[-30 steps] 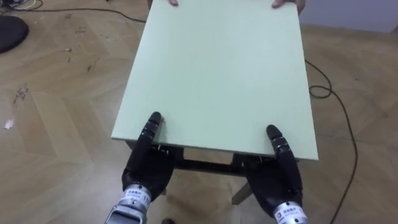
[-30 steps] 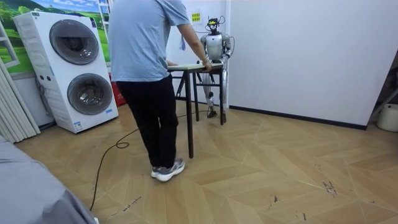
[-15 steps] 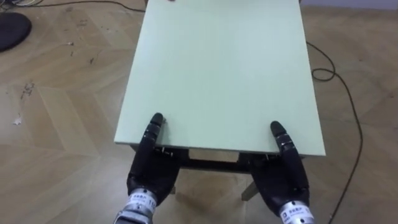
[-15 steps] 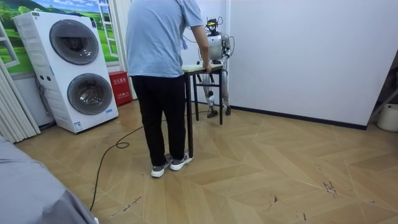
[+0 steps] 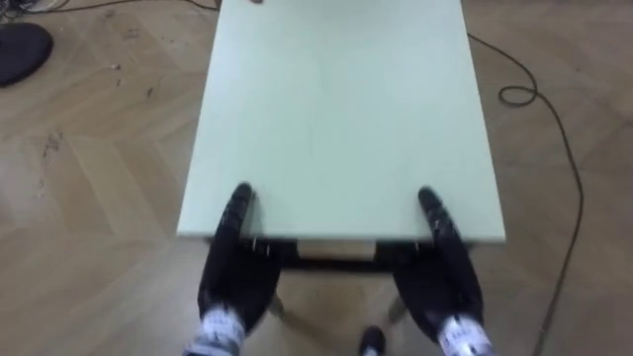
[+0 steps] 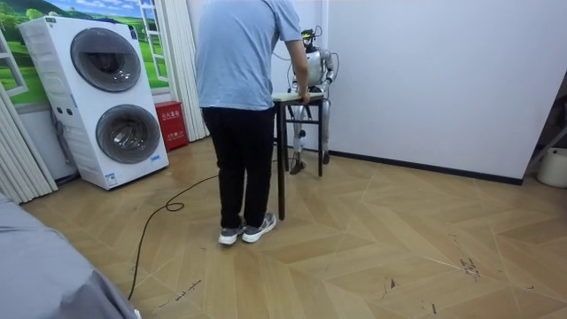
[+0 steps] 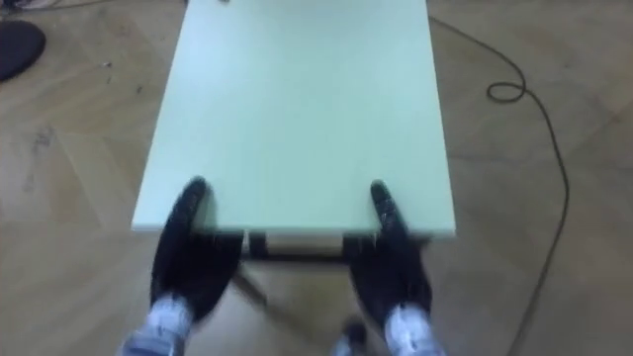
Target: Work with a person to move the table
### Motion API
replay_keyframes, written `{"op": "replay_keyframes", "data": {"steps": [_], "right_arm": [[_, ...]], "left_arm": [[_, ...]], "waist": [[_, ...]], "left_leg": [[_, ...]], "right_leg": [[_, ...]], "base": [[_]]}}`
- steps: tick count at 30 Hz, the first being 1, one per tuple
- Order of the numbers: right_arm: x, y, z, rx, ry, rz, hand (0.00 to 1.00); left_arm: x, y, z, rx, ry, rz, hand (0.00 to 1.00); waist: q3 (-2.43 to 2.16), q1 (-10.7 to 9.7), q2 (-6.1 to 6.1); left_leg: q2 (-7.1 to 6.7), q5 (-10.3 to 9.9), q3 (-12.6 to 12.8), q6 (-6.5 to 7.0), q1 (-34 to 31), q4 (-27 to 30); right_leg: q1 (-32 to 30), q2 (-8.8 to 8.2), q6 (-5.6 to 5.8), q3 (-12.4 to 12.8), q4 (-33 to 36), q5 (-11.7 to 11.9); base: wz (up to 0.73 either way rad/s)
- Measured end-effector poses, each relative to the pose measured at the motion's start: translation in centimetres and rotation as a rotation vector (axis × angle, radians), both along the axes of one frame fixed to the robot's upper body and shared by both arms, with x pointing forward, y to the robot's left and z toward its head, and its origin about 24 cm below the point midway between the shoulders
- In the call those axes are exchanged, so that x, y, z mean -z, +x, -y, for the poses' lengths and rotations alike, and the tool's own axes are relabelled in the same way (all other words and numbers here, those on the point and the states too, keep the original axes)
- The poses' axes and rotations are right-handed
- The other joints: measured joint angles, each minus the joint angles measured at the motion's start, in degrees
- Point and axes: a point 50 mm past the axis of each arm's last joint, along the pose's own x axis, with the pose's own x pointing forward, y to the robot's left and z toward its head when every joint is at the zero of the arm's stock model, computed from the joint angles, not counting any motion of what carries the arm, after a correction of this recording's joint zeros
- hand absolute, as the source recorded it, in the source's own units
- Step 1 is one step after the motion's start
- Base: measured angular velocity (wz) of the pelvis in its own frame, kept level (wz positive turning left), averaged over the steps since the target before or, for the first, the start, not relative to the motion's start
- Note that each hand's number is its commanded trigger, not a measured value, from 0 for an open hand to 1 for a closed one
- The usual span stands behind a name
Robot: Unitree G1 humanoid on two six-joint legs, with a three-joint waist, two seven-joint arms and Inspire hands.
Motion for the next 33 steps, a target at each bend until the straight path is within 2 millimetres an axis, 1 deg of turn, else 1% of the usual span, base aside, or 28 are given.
{"op": "replay_keyframes", "data": {"steps": [1, 2, 3, 4, 5, 6, 7, 8, 9, 10, 11, 12, 13, 15, 16, 20, 23, 25, 28, 30, 32, 33], "right_arm": [[0.1, -0.1, 0.4, 0.001, -0.005, -0.009, 1.00], [0.2, -0.3, 0.5, 0.003, -0.002, -0.018, 1.00], [0.5, -0.9, 0.6, 0.019, 0.015, -0.034, 1.00], [0.6, -1.3, 0.8, 0.030, 0.028, -0.046, 1.00], [0.6, -1.5, 0.8, 0.037, 0.030, -0.047, 1.00], [0.7, -1.5, 0.8, 0.042, 0.029, -0.046, 1.00], [0.6, -1.4, 0.6, 0.042, 0.032, -0.043, 1.00], [0.6, -1.3, 0.4, 0.041, 0.040, -0.045, 1.00], [0.6, -1.3, 0.3, 0.041, 0.046, -0.050, 1.00], [0.6, -1.2, 0.0, 0.039, 0.057, -0.055, 1.00], [0.6, -1.2, 0.0, 0.038, 0.059, -0.058, 1.00], [0.6, -1.2, -0.2, 0.035, 0.059, -0.065, 1.00], [0.7, -1.3, -0.3, 0.033, 0.059, -0.068, 1.00], [0.7, -1.3, -0.3, 0.034, 0.058, -0.069, 1.00], [0.7, -1.3, -0.3, 0.033, 0.058, -0.068, 1.00], [0.7, -1.4, -0.5, 0.034, 0.056, -0.070, 1.00], [0.8, -1.5, -0.7, 0.030, 0.058, -0.073, 1.00], [0.8, -1.6, -0.9, 0.018, 0.057, -0.076, 1.00], [0.7, -1.6, -1.2, 0.003, 0.048, -0.066, 1.00], [0.7, -1.7, -1.2, -0.005, 0.037, -0.063, 1.00], [0.7, -1.7, -1.0, -0.009, 0.023, -0.065, 1.00], [0.7, -1.7, -0.8, -0.010, 0.018, -0.060, 1.00]], "left_arm": [[0.1, 0.0, 0.0, 0.003, 0.002, -0.004, 1.00], [0.2, 0.0, 0.1, 0.010, 0.002, -0.009, 1.00], [0.2, 0.0, 0.3, 0.030, 0.017, -0.011, 1.00], [0.2, -0.1, 0.3, 0.041, 0.030, -0.008, 1.00], [0.2, -0.1, 0.4, 0.044, 0.034, -0.007, 1.00], [0.2, -0.1, 0.4, 0.045, 0.034, -0.008, 1.00], [0.2, -0.1, 0.5, 0.042, 0.030, -0.006, 1.00], [0.2, -0.1, 0.4, 0.039, 0.031, -0.005, 1.00], [0.1, 0.0, 0.3, 0.033, 0.040, -0.002, 1.00], [0.0, 0.0, 0.1, 0.035, 0.051, 0.006, 1.00], [0.0, 0.0, 0.0, 0.033, 0.056, 0.007, 1.00], [0.0, 0.0, -0.3, 0.035, 0.065, 0.007, 1.00], [0.0, -0.1, -0.4, 0.033, 0.071, 0.005, 1.00], [0.0, -0.2, -0.5, 0.031, 0.070, 0.005, 1.00], [0.0, -0.2, -0.5, 0.030, 0.071, 0.007, 1.00], [0.0, -0.3, -0.6, 0.027, 0.076, 0.007, 1.00], [0.0, -0.5, -0.8, 0.017, 0.080, 0.003, 1.00], [0.0, -0.9, -1.1, 0.007, 0.081, -0.003, 1.00], [0.2, -1.2, -1.2, -0.007, 0.070, -0.016, 1.00], [0.3, -1.4, -1.3, -0.012, 0.055, -0.031, 1.00], [0.5, -1.6, -1.2, -0.008, 0.051, -0.039, 1.00], [0.5, -1.6, -1.0, -0.003, 0.046, -0.039, 1.00]], "waist": [[0.23, -0.79, -0.04], [0.26, -1.27, 0.04], [0.25, -1.35, -0.37], [0.08, -1.15, -0.86], [0.08, -1.15, -0.88], [0.09, -0.89, -0.91], [0.08, 0.42, -1.13], [0.13, 0.82, -1.22], [0.02, 1.38, -0.90], [0.02, 2.46, -0.93], [0.01, 2.94, -0.92], [0.03, 3.61, -0.99], [-0.03, 3.63, -1.12], [-0.05, 3.55, -1.15], [-0.13, 3.63, -1.36], [-0.16, 3.42, -1.58], [-0.14, 3.83, -1.54], [-0.07, 4.42, -1.41], [0.00, 4.73, -1.31], [0.02, 4.91, -1.29], [0.05, 5.04, -1.23], [0.10, 5.56, -1.08]], "left_leg": [[0.83, 0.55, 3.97, 0.32, -0.34, 0.00], [1.55, 0.70, 5.74, 0.60, -0.27, -0.14], [1.91, 2.11, 7.35, 0.41, 0.21, -1.72], [2.72, 3.32, 10.01, -0.38, 0.61, -2.94], [3.24, 3.77, 11.32, -0.80, 0.78, -3.28], [3.60, 4.56, 12.92, -1.61, 1.27, -3.62], [3.39, 4.77, 13.49, -1.95, 1.18, -3.24], [3.32, 4.82, 13.24, -2.06, 1.01, -3.06], [3.35, 5.21, 12.98, -2.33, 0.82, -3.45], [3.66, 5.84, 12.66, -2.36, 1.39, -4.56], [3.97, 6.09, 12.34, -2.42, 1.62, -5.32], [4.27, 6.57, 11.42, -2.43, 2.35, -6.20], [4.53, 6.79, 11.41, -2.42, 2.53, -6.80], [4.78, 6.83, 11.56, -2.36, 2.47, -6.94], [4.87, 6.84, 11.52, -2.34, 2.40, -7.02], [5.10, 6.84, 10.41, -2.35, 2.50, -6.96], [5.41, 6.84, 9.52, -2.35, 2.58, -6.98], [5.92, 6.83, 9.07, -2.38, 2.53, -7.04], [5.97, 6.84, 8.16, -2.40, 2.36, -7.28], [5.92, 6.83, 7.77, -2.40, 2.10, -7.35], [5.73, 6.83, 7.06, -2.40, 1.64, -7.44], [5.66, 6.84, 6.62, -2.39, 1.33, -7.37]], "right_leg": [[0.11, -0.92, -2.11, 0.88, 3.82, -3.33], [-0.25, -1.86, -3.81, 0.91, 8.39, -7.12], [-0.44, -3.17, -3.80, 0.97, 17.97, -14.79], [0.80, -4.63, -3.39, 1.29, 25.68, -20.44], [2.21, -5.37, -3.09, 1.30, 28.04, -23.07], [5.79, -6.61, -2.18, 1.23, 29.56, -27.12], [8.42, -6.66, -1.17, 1.31, 27.24, -29.07], [8.81, -5.74, -2.18, 1.50, 25.41, -29.00], [9.35, -4.29, -3.29, 1.92, 22.60, -27.91], [10.43, -2.62, -5.09, 2.46, 19.13, -26.71], [11.21, -1.80, -5.75, 2.59, 17.14, -26.09], [12.59, -0.64, -6.26, 2.73, 14.25, -24.65], [13.27, -0.07, -6.34, 2.74, 12.32, -23.77], [13.85, 0.35, -6.15, 2.73, 10.87, -22.95], [13.99, 0.50, -6.10, 2.72, 10.23, -22.67], [15.04, 0.88, -5.90, 2.26, 8.65, -22.40], [15.54, 1.32, -5.39, 2.18, 8.02, -21.96], [16.30, 1.94, -5.24, 1.89, 6.37, -21.05], [16.85, 1.95, -5.33, 1.04, 5.62, -20.89], [16.88, 1.85, -5.20, 0.67, 5.49, -20.65], [16.88, 1.65, -5.17, 0.22, 5.29, -20.54], [16.89, 1.48, -5.19, -0.24, 5.20, -20.51]], "base": [[0.52], [0.60], [0.55], [0.48], [0.25], [-0.10], [-0.28], [-0.37], [-0.43], [-0.44], [-0.53], [-0.31], [-0.20], [-0.10], [-0.09], [0.04], [0.04], [0.04], [0.15], [0.12], [0.17], [0.24]]}}
